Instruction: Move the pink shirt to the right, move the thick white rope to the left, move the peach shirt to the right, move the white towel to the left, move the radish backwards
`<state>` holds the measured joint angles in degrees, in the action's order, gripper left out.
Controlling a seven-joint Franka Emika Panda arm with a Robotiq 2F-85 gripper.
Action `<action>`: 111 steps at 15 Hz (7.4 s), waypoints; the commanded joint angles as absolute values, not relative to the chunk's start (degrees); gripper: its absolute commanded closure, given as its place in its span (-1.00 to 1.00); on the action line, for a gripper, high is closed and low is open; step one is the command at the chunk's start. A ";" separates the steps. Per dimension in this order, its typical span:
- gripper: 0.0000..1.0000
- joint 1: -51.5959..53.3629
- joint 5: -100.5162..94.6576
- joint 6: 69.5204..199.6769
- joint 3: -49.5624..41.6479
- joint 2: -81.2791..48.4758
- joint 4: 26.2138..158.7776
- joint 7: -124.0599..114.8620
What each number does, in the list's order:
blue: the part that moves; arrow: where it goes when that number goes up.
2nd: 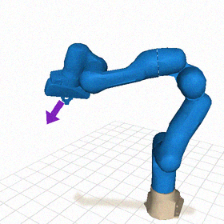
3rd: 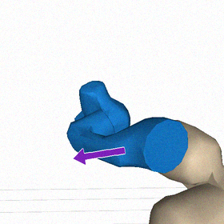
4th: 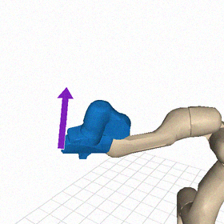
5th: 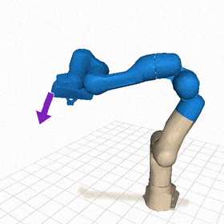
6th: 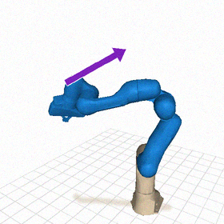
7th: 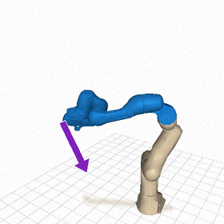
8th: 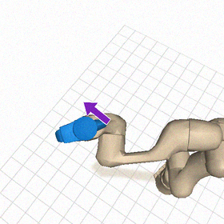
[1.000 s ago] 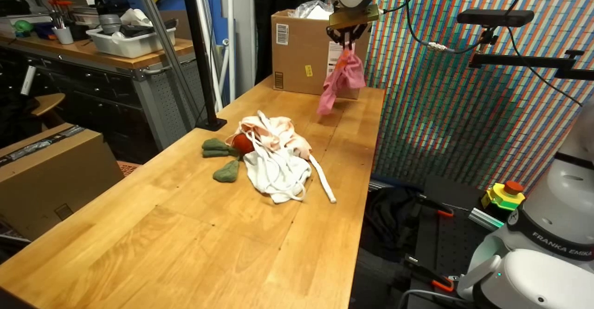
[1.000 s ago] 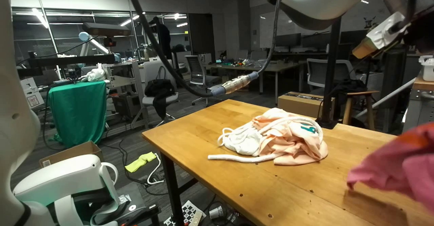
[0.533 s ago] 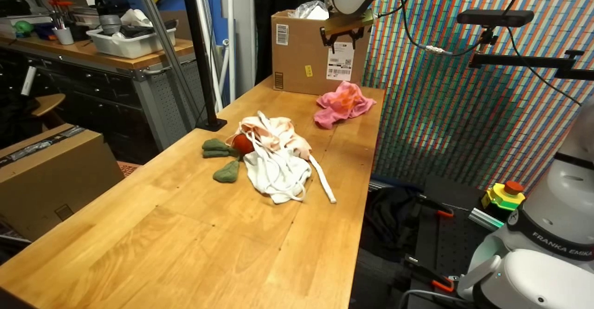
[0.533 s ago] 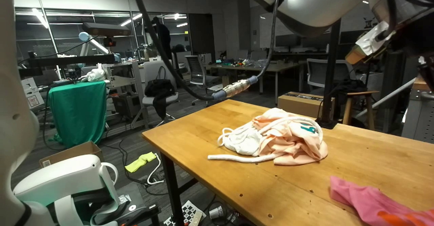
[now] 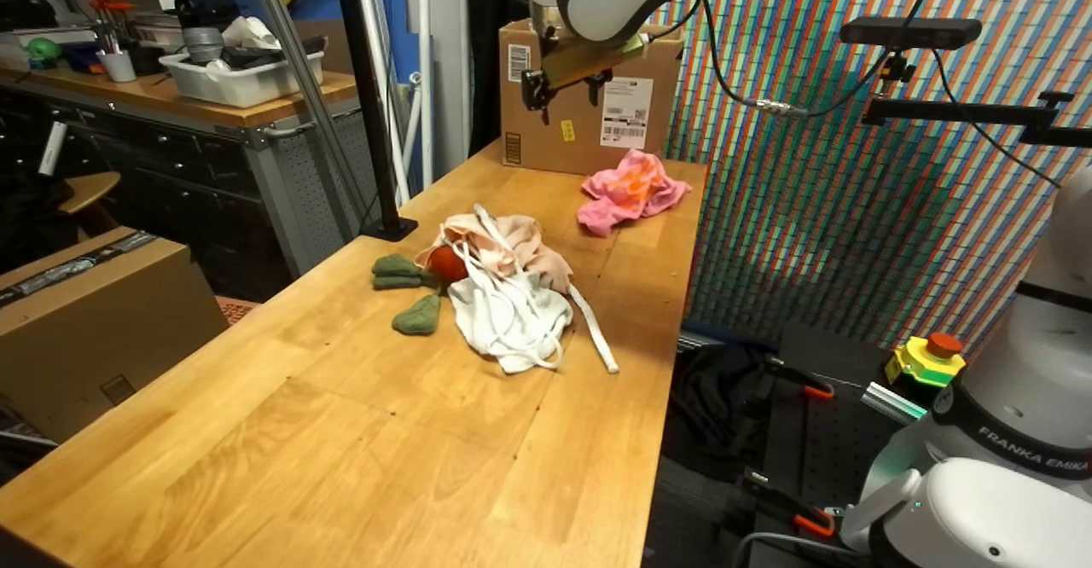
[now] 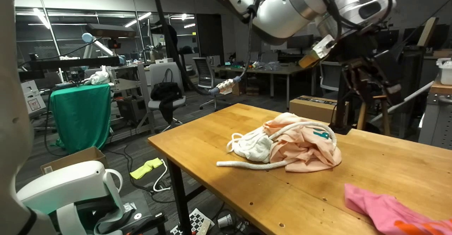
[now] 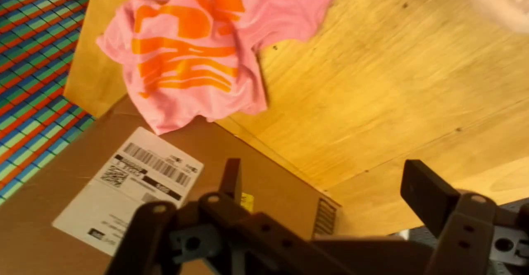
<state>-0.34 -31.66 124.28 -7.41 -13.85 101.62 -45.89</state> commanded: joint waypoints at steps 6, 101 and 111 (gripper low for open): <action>-1.00 3.97 -22.44 126.33 -1.69 -14.13 102.79 -36.58; 0.91 15.92 -39.52 120.56 2.56 -14.84 79.71 -42.56; 0.91 22.26 -38.11 118.39 6.77 -21.56 74.10 -41.21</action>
<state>20.20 -38.06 119.65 5.97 -18.25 78.94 -41.91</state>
